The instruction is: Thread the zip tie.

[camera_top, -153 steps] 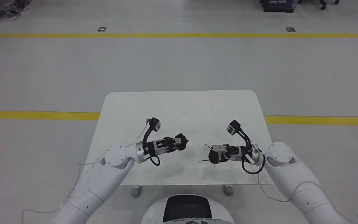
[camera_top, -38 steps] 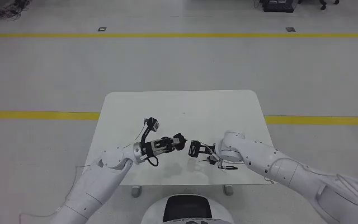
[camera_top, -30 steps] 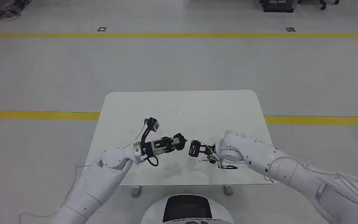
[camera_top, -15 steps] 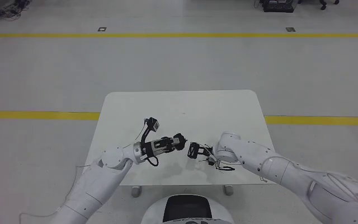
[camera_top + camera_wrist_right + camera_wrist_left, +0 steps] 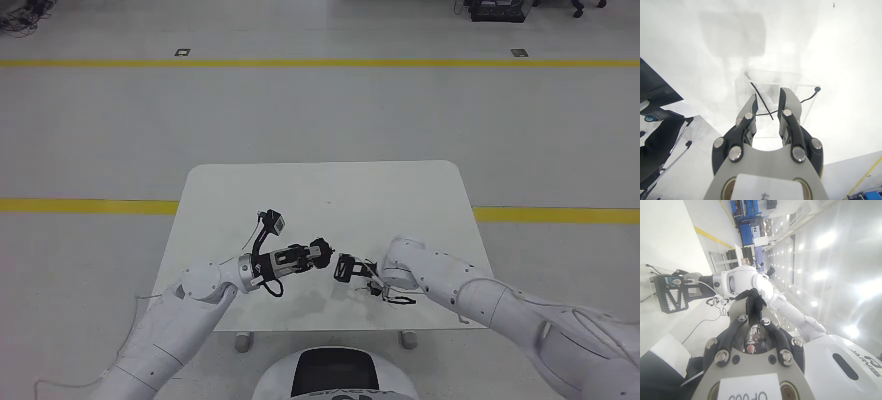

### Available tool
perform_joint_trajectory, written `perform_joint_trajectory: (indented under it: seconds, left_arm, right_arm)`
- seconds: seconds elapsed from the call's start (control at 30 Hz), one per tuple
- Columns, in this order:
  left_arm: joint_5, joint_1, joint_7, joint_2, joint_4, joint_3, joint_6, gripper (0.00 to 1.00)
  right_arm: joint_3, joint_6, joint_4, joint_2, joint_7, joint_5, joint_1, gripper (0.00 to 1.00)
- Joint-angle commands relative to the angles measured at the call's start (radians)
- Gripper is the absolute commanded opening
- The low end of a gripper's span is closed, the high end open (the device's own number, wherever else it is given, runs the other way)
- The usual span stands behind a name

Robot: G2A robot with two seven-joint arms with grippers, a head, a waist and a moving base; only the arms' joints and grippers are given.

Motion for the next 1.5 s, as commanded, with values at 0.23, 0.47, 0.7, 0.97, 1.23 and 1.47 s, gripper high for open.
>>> perform_joint_trajectory:
  seconds: [0.23, 0.47, 0.7, 0.97, 1.23, 1.47]
  left_arm:
    - [0.0, 0.0, 0.0, 0.0, 0.0, 0.0, 0.0, 0.0]
    - [0.0, 0.0, 0.0, 0.0, 0.0, 0.0, 0.0, 0.0]
    - [0.0, 0.0, 0.0, 0.0, 0.0, 0.0, 0.0, 0.0]
    - [0.0, 0.0, 0.0, 0.0, 0.0, 0.0, 0.0, 0.0]
    - [0.0, 0.0, 0.0, 0.0, 0.0, 0.0, 0.0, 0.0]
    - [0.0, 0.0, 0.0, 0.0, 0.0, 0.0, 0.0, 0.0]
  right_arm:
    - [0.0, 0.0, 0.038, -0.023, 0.007, -0.013, 0.001, 0.16]
    - [0.0, 0.0, 0.053, -0.033, -0.006, -0.016, 0.003, 0.16]
    - [0.0, 0.0, 0.049, -0.033, -0.027, -0.036, 0.001, 0.26]
    - [0.0, 0.0, 0.053, -0.031, -0.04, -0.035, 0.004, 0.26]
    - [0.0, 0.0, 0.072, -0.032, -0.051, 0.022, 0.008, 0.22]
    - [0.0, 0.0, 0.079, -0.034, -0.043, 0.041, 0.01, 0.14]
